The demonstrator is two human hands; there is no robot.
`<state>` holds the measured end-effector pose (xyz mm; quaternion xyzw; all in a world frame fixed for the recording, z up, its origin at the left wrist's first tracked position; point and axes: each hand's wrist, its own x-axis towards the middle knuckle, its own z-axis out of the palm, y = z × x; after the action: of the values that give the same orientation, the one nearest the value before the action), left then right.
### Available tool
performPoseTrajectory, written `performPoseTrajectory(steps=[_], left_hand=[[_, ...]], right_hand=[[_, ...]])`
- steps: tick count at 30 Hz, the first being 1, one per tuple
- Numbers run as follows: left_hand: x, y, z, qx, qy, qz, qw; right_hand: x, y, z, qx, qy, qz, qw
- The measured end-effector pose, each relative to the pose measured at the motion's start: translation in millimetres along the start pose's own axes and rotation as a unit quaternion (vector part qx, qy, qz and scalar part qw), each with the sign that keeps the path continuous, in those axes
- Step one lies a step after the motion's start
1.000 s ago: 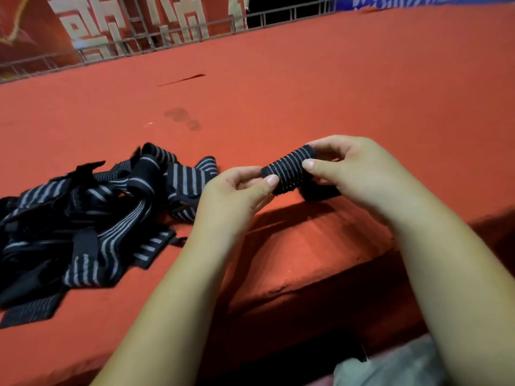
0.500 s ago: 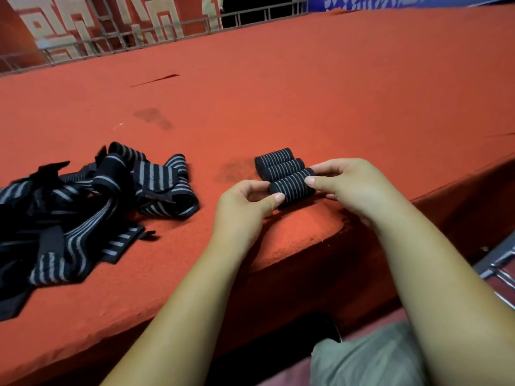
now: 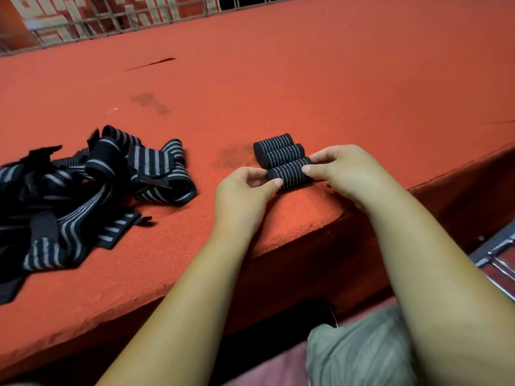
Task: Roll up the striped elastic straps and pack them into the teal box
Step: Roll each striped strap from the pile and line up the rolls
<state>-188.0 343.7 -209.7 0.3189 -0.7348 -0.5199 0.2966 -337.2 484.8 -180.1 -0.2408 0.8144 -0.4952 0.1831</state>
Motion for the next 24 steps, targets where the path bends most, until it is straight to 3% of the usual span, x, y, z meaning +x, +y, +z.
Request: performPoseTrajectory(steps=[7, 13, 20, 24], left_hand=[[-3.1, 3.2, -2.8, -0.028, -0.015, -0.027, 0.999], [-14.8, 21.6, -27.4, -0.064, -0.048, -0.072, 0.994], [-32.5, 41.1, -111.7, -0.054, -0.050, -0.050, 0.996], [-35.0, 37.7, -165.7, -0.026, 0.005, -0.031, 0.999]], right_hand=[[-4.4, -6.6, -1.2, 0.032, 0.027, 0.017, 0.999], [-10.7, -33.9, -2.6, -0.007, 0.136, -0.029, 0.990], [-26.9, -83.3, 47.8, 0.063, 0.065, -0.079, 0.993], [-27.3, -108.3, 96.8, 0.037, 0.037, -0.131, 0.990]])
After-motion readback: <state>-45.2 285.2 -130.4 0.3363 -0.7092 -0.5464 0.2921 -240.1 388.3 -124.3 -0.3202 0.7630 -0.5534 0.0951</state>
